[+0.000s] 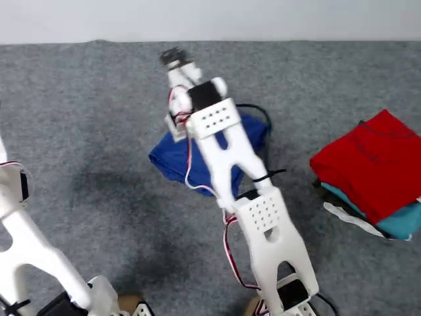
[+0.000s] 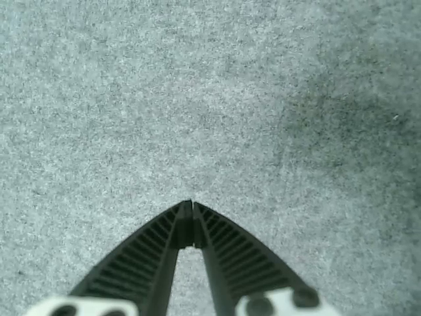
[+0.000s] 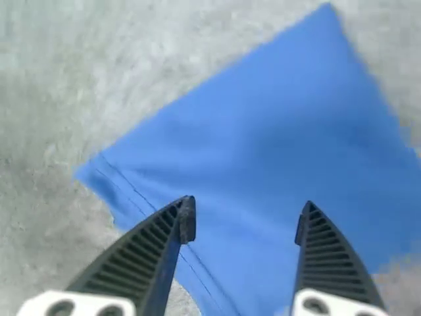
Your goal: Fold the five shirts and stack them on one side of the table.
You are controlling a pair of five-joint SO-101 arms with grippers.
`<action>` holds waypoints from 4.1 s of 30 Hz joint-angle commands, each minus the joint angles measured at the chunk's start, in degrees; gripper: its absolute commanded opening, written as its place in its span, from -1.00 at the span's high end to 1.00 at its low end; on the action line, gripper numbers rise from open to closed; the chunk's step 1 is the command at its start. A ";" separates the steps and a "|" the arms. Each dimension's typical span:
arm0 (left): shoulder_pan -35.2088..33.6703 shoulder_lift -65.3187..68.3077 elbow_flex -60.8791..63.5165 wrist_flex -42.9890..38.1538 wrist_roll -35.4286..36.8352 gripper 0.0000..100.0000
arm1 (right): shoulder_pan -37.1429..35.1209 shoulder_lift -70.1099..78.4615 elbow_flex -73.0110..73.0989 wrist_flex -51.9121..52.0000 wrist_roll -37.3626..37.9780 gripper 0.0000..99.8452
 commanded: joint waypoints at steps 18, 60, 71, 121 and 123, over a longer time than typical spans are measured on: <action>0.18 -1.85 -0.57 1.14 -3.25 0.99 | 2.33 -9.19 22.51 0.31 -37.54 0.15; 0.18 -1.76 -0.40 -0.97 -8.79 0.99 | 5.41 21.49 -10.90 2.51 -35.43 0.98; -0.09 -1.93 -2.59 0.79 -11.96 0.99 | 14.02 9.54 -21.89 2.42 -24.09 0.98; 0.35 -1.85 -2.86 -0.97 -12.04 0.99 | 55.69 -33.10 22.77 2.24 -12.13 0.98; 0.35 -1.76 -2.86 -0.97 -12.04 0.99 | 57.27 -33.01 22.77 2.24 -11.34 0.98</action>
